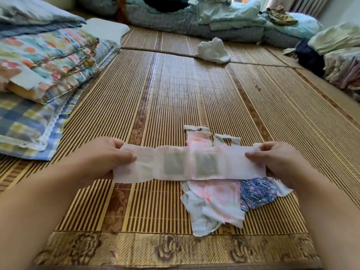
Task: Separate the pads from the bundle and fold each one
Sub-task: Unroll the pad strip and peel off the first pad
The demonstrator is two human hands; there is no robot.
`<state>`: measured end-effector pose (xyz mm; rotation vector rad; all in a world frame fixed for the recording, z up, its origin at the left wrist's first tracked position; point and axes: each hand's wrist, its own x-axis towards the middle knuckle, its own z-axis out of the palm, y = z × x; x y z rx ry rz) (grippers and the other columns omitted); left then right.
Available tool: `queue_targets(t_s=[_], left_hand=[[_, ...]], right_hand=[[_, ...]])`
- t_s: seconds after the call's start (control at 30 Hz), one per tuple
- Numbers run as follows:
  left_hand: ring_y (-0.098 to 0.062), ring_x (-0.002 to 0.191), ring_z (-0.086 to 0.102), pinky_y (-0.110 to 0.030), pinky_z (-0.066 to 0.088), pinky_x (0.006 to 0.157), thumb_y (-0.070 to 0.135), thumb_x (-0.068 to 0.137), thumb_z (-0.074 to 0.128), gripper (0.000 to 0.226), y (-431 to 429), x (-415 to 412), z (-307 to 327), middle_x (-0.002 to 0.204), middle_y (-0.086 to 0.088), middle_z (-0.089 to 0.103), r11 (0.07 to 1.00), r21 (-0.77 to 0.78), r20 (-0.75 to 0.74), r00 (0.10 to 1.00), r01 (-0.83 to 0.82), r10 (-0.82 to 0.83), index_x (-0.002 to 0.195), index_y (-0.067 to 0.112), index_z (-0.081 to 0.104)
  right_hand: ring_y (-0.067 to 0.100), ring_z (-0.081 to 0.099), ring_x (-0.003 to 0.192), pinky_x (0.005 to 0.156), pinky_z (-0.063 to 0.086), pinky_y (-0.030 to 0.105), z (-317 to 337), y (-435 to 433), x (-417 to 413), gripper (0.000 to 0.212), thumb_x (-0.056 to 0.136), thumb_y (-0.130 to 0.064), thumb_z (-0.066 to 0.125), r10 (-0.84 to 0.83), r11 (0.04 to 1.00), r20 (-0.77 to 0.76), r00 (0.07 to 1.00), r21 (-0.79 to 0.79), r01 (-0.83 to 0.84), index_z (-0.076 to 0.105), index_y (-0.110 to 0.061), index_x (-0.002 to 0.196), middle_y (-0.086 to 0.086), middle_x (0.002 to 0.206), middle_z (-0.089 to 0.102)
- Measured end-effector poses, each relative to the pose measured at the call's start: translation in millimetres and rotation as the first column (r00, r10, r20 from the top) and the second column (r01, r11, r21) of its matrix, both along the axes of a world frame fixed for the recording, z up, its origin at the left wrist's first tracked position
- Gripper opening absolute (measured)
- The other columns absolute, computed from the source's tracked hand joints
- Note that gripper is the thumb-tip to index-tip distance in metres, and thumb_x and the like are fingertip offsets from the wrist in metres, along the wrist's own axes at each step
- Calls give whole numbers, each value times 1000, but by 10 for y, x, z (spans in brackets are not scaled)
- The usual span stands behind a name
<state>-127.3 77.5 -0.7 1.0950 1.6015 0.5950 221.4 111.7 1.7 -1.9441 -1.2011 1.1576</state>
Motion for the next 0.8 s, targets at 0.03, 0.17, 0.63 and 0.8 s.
queue_targets(t_s=[0.03,0.17,0.63,0.8], left_hand=[[-28,82,71,-38,59,68,13,85,66,16,2,24,3,96,-16,71,1000,13,6,1000,-6,6,99,8,67],[-26,84,70,-34,59,64,15,84,67,17,15,229,34,97,-13,70,999,41,74,997,-2,-1,100,9,66],[-15,68,70,-39,59,76,54,80,60,44,141,827,-82,90,-2,71,987,125,-73,993,100,-91,96,14,69],[-19,62,70,-46,57,77,76,78,33,79,165,767,-94,85,-9,73,974,123,-347,927,192,-139,96,8,69]], right_hand=[[32,68,75,76,58,50,-8,2,-31,21,75,-10,74,-12,1000,5,1000,18,12,64,3,87,19,86,70],[26,62,69,67,56,41,-24,14,-258,16,79,-12,72,8,993,-98,995,120,4,65,2,82,18,80,66],[17,64,67,64,51,32,-246,-96,-824,61,80,-65,40,285,943,35,958,170,-287,71,-15,92,6,85,73],[16,61,70,66,46,28,-243,-95,-805,53,89,-56,37,309,940,-13,951,157,-303,69,-15,101,7,89,73]])
